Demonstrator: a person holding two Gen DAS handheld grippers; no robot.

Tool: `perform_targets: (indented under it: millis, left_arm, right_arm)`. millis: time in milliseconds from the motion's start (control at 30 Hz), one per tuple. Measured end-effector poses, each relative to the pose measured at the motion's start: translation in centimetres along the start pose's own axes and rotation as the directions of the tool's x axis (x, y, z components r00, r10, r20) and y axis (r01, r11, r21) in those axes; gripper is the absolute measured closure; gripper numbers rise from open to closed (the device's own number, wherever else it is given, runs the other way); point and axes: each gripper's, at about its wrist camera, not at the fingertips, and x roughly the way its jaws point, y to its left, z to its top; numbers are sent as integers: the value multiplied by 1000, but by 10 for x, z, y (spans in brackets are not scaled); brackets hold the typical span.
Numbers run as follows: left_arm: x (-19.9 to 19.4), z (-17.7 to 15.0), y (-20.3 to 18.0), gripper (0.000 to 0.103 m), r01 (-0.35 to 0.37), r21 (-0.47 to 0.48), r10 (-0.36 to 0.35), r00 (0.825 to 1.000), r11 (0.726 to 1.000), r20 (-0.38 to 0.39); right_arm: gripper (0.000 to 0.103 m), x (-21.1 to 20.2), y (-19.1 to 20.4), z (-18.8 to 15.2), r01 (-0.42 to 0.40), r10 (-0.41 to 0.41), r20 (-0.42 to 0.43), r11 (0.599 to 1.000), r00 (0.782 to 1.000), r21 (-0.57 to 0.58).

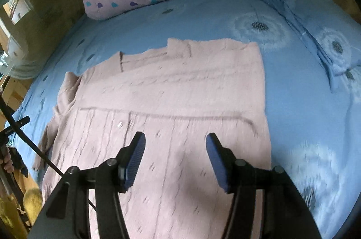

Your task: Fold small clothes

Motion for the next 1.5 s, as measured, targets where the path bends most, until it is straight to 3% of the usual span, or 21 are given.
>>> perform_targets:
  millis: [300,533,800,1033,1133,1500]
  left_arm:
    - [5,-37,43,85,20,-61,-23,998,998,-55]
    - [19,-46,45,82,72,-76,-77,994,995,-72]
    - [56,-37,17,81,125,-22,-127,982,992,-140]
    - [82,-34,-2,78,53,84,-34,977,995,-209]
    - [91,-33,-1,73,37,85,-19,978,996,-208]
    - [103,-31,10,69,96,17,-91,973,995,-212]
  right_arm:
    - [43,-15,30,-51,3,-3,-34,1000,999,2]
    - [43,6,43,-80,15,-15,-95,1000,995,-6]
    - [43,25,47,-87,72,-76,-107,997,991,-40]
    - [37,30,50,-89,85,-91,-96,994,991,-66]
    - [35,32,52,-91,89,-95,-88,993,992,-73]
    - [22,35,58,-96,100,-106,-80,992,991,-79]
